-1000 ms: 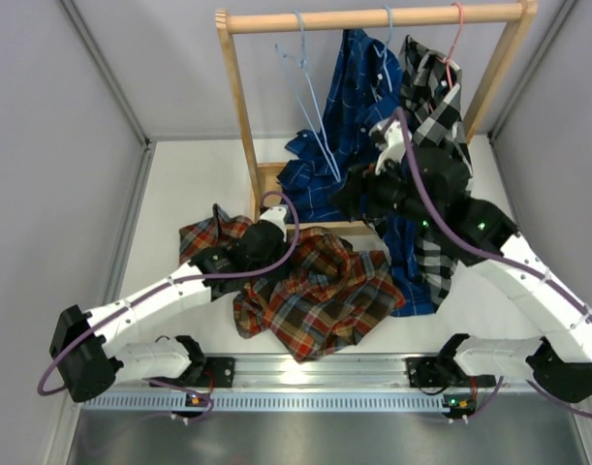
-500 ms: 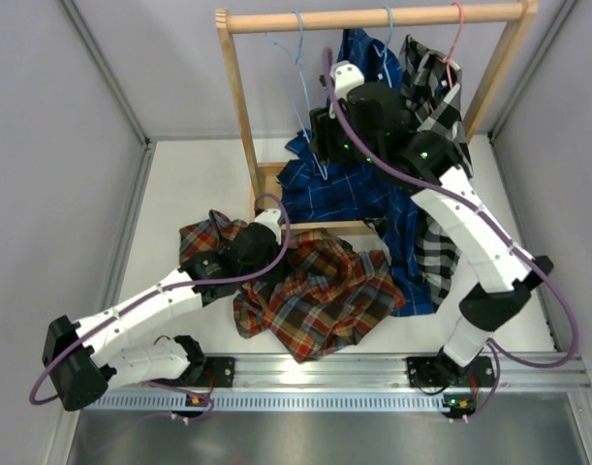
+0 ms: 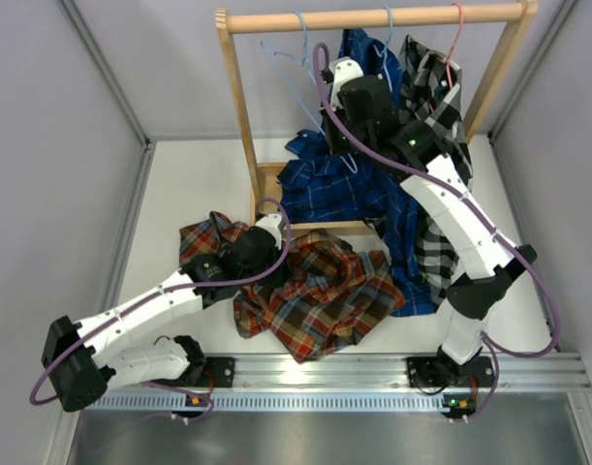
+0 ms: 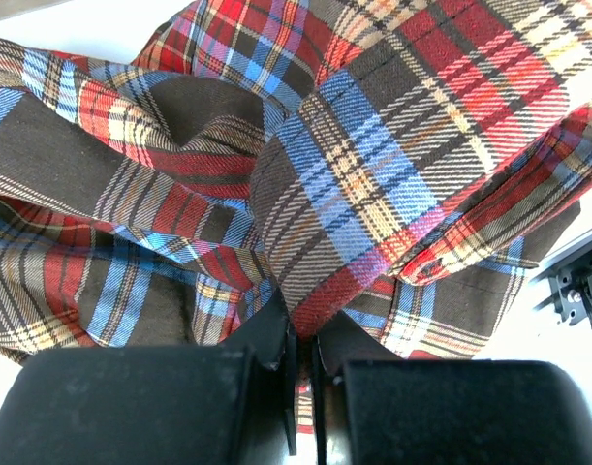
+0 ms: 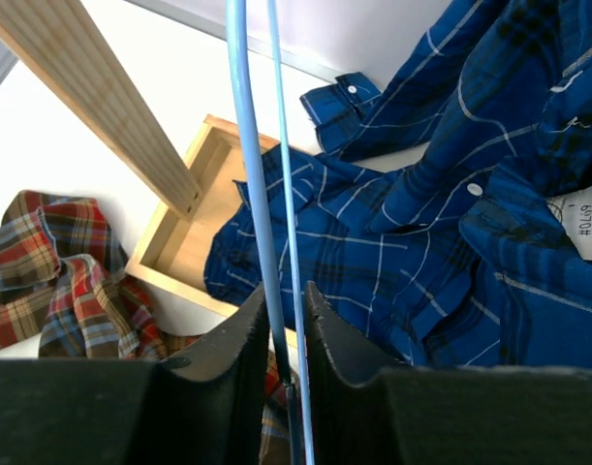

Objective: Place the shirt on the hanger

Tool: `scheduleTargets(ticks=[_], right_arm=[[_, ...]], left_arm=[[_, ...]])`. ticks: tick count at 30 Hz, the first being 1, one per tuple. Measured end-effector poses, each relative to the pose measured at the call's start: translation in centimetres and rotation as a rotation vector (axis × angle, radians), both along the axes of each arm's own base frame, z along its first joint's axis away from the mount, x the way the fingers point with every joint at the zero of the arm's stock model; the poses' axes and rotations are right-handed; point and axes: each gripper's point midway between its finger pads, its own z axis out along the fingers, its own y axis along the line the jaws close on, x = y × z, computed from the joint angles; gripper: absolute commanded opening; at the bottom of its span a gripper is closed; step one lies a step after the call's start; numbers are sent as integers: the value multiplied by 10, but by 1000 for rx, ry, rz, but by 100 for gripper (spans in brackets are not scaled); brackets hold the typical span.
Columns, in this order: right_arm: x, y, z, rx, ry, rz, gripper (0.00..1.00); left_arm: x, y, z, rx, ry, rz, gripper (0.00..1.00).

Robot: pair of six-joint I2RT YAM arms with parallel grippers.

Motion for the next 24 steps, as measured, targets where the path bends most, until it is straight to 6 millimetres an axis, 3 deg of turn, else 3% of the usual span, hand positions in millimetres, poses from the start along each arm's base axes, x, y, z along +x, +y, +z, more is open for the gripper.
scheduleTargets(ticks=[5, 16, 24], right_arm=[[4, 1, 0, 4, -9, -9, 0], [14, 11, -7, 71, -32, -27, 0], [9, 13, 21, 136, -92, 2, 0]], left_arm=[[-2, -2, -2, -7, 8, -7, 1], [-4, -2, -12, -24, 27, 8, 3], [-3, -1, -3, -64, 7, 32, 3]])
